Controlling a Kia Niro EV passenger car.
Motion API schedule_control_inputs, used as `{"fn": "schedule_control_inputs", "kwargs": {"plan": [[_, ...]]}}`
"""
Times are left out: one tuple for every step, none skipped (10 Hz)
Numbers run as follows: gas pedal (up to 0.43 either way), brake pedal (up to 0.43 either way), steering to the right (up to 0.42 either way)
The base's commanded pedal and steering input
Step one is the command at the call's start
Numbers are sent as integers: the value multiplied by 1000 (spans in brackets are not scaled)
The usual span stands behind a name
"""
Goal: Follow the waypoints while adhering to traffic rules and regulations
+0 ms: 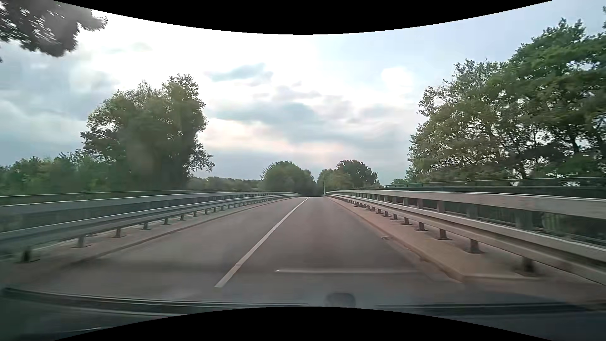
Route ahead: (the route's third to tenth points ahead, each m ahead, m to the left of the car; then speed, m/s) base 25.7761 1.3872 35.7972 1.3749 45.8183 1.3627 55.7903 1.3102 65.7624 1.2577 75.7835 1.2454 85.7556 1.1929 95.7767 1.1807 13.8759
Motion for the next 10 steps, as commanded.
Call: {"fn": "schedule_control_inputs", "kwargs": {"plan": [[220, 0, 0], [220, 0, 0], [228, 0, 0], [228, 0, 0], [228, 0, 0], [240, 0, -1], [240, 0, -1], [240, 0, -2], [240, 0, -2], [240, 0, -3]]}}
